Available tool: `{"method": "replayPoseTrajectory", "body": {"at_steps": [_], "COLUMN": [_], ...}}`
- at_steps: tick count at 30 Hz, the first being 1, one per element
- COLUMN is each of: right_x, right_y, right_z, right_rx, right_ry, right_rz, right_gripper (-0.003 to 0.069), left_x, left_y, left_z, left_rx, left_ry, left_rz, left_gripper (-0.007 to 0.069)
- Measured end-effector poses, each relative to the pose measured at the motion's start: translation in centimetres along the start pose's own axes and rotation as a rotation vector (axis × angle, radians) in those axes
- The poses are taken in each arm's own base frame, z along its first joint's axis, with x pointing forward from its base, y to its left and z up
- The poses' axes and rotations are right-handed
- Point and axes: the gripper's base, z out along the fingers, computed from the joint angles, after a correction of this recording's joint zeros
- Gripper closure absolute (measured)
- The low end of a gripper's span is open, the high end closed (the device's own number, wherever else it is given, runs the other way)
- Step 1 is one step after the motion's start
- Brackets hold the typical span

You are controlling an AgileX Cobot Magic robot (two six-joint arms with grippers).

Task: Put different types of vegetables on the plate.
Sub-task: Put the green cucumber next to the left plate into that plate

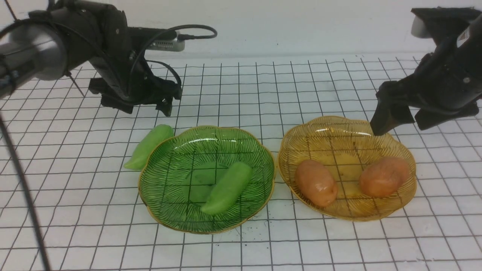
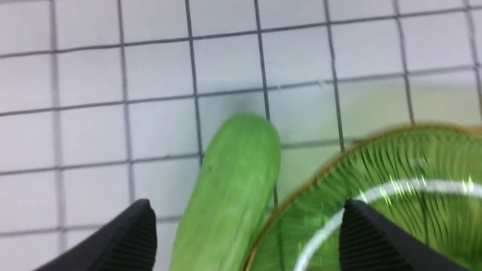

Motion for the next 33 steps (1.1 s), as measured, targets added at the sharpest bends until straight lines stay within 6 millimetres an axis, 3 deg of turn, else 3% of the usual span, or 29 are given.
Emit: {"method": "replayPoseTrajectory", "body": {"at_steps": [2, 7, 16, 20, 22, 25, 28, 30, 31, 33], "right_x": [0.1, 0.2, 0.2, 0.2, 0.2, 0.2, 0.2, 0.2, 0.2, 0.2], "right_y": [0.0, 0.0, 0.0, 0.0, 0.0, 0.0, 0.0, 0.0, 0.0, 0.0], "right_z": [0.1, 0.2, 0.2, 0.2, 0.2, 0.2, 0.2, 0.2, 0.2, 0.2], "right_rx": [0.0, 0.0, 0.0, 0.0, -0.003, -0.003, -0.003, -0.003, -0.003, -0.001], "right_ry": [0.006, 0.01, 0.01, 0.01, 0.01, 0.01, 0.01, 0.01, 0.01, 0.01], "right_rz": [0.001, 0.001, 0.009, 0.01, 0.011, 0.011, 0.011, 0.011, 0.011, 0.01], "right_gripper": [0.007, 0.007, 0.007, 0.007, 0.007, 0.007, 0.007, 0.007, 0.007, 0.007], "left_x": [-0.4, -0.8, 0.2, 0.2, -0.2, -0.9, -2.1, -3.1, -3.1, -3.1], "left_y": [0.2, 0.1, 0.3, 0.4, 0.5, 0.7, 0.8, -0.2, -0.4, -2.4], "left_z": [2.1, 5.0, 8.4, 8.6, 8.3, 7.0, 2.9, -2.8, -3.2, -7.2], "left_rx": [0.02, 0.029, 0.007, -0.006, -0.013, -0.041, -0.063, -0.003, 0.006, 0.107], "left_ry": [0.021, 0.047, 0.11, 0.108, 0.094, 0.091, 0.129, 0.085, 0.079, 0.028], "left_rz": [-0.033, -0.048, -0.035, -0.023, -0.015, 0.006, 0.017, 0.02, 0.023, 0.043], "left_gripper": [0.0038, 0.0042, 0.0049, 0.0115, 0.0239, 0.0239, 0.0239, 0.0239, 0.0239, 0.0239]}}
